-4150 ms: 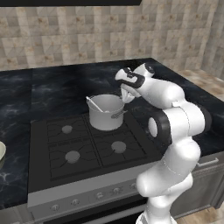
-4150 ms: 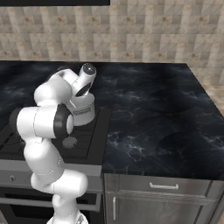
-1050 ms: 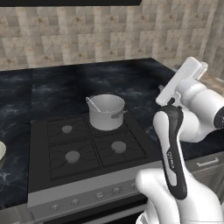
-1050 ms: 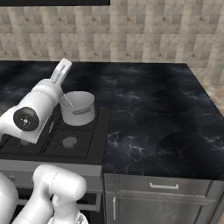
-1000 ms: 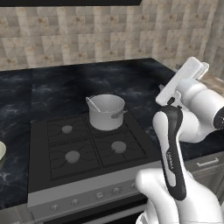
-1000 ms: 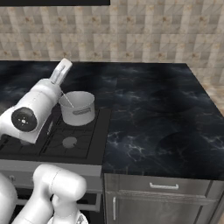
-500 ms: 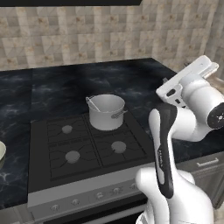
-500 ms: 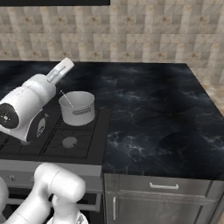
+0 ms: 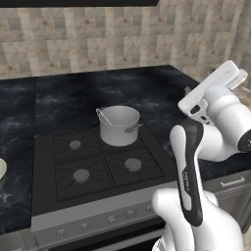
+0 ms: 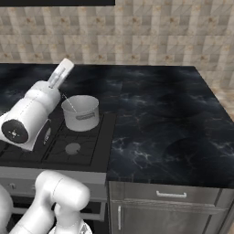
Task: Open the cabinet and move the ladle to the pot. Then close the cabinet.
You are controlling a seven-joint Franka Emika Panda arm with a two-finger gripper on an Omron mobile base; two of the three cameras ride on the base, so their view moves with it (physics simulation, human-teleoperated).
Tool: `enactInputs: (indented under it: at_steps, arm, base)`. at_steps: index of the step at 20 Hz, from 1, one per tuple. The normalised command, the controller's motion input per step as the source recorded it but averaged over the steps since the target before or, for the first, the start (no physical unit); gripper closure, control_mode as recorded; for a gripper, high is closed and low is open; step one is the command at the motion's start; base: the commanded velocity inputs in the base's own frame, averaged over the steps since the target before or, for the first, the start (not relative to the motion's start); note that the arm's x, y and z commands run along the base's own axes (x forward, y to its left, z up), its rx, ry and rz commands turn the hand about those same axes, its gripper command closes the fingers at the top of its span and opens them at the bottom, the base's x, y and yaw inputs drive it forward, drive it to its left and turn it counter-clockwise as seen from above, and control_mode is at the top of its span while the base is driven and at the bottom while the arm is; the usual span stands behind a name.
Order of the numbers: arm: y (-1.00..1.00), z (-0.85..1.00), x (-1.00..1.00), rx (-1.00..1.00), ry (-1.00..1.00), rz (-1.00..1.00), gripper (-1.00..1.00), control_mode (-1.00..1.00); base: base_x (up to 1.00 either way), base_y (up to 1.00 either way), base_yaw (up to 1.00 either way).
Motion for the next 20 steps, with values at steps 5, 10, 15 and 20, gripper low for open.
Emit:
enactInputs:
  at_steps: [5, 10, 15, 20]
  arm:
    - [-0.28, -0.43, 0.10, -0.47, 0.30, -0.01, -1.00, -1.00]
    - [-0.08, -0.26, -0.14, -0.57, 0.07, 0.01, -1.00, -1.00]
    - [0.00, 0.00, -0.30, -0.67, 0.20, -0.11, -1.00, -1.00]
    - [0.00, 0.16, -0.13, -0.65, 0.17, -0.23, -1.00, -1.00]
  base:
    - [0.00, 0.00, 0.00]
    - [0.00, 0.00, 0.00]
    - [0.00, 0.00, 0.00]
    - [0.00, 0.00, 0.00]
